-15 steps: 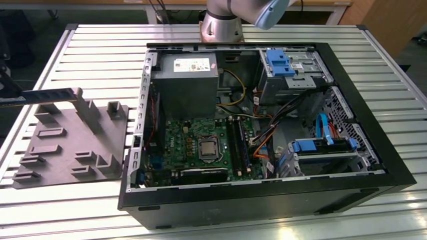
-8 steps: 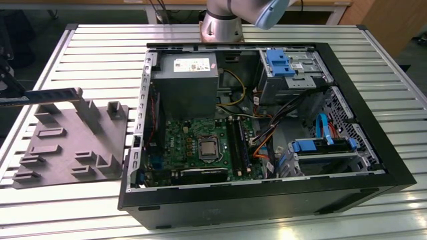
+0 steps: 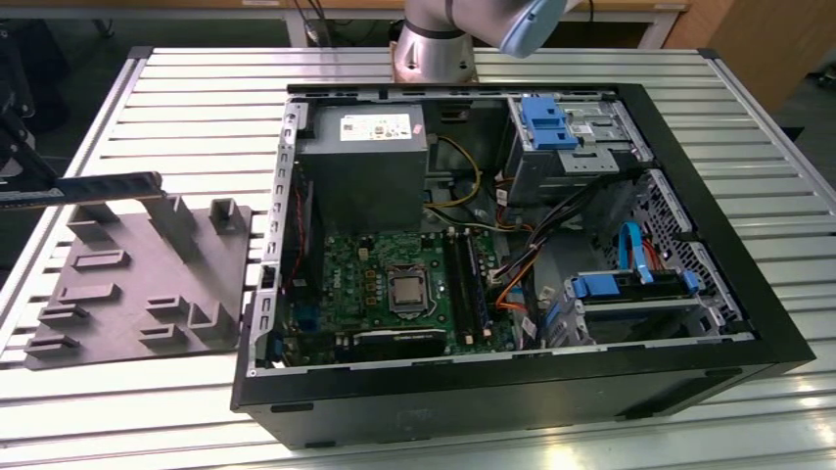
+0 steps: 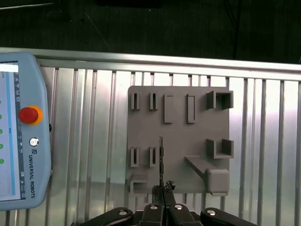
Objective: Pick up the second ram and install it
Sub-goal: 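Pick up the second ram and move it above second insertion slot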
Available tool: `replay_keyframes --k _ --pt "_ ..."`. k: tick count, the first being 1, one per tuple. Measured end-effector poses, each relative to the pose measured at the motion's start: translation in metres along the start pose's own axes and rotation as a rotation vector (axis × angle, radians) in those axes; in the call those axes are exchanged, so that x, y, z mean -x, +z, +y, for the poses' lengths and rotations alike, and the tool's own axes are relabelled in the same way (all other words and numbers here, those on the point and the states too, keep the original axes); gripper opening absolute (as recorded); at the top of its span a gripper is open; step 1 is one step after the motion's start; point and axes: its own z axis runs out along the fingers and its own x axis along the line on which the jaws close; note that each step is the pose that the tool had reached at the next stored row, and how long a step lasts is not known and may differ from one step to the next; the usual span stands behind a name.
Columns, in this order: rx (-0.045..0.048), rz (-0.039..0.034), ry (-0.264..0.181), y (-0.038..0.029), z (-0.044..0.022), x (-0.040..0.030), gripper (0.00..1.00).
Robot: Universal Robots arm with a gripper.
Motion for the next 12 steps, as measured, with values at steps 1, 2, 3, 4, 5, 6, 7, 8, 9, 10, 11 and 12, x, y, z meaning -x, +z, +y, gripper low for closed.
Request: replay_keyframes --k 1,2,3,4,5,6,7,8,9,10,11,12 --pt "0.0000 -0.0001 0.000 0.0000 -0.0005 0.0000 0.11" --pt "0.0000 0.0000 0.000 0.0000 -0.0011 0.0000 0.11" --pt "0.0000 -0.0001 0.000 0.0000 -0.0017 0.0000 0.11" --pt "0.0000 -0.0001 0.000 0.0000 -0.0023 -0.0001 0.11" --pt "0.0000 -0.0001 0.000 0.0000 -0.0030 -0.0001 0.11" --pt "0.0000 0.0000 0.000 0.0000 -0.0036 -0.0001 0.11" --pt "0.0000 0.0000 0.000 -0.0001 -0.0044 -0.0001 0.11" --pt "0.0000 0.0000 0.000 -0.0001 -0.0051 -0.0002 0.11" --pt "0.0000 0.0000 0.000 -0.0001 -0.0058 -0.0002 0.11" --pt "0.0000 0.0000 0.000 -0.0001 -0.0065 -0.0002 0.11" --pt "-0.0001 -0.0001 0.000 -0.0001 -0.0073 -0.0002 0.11" --pt "0.0000 0.0000 0.000 -0.0001 -0.0081 -0.0003 0.11"
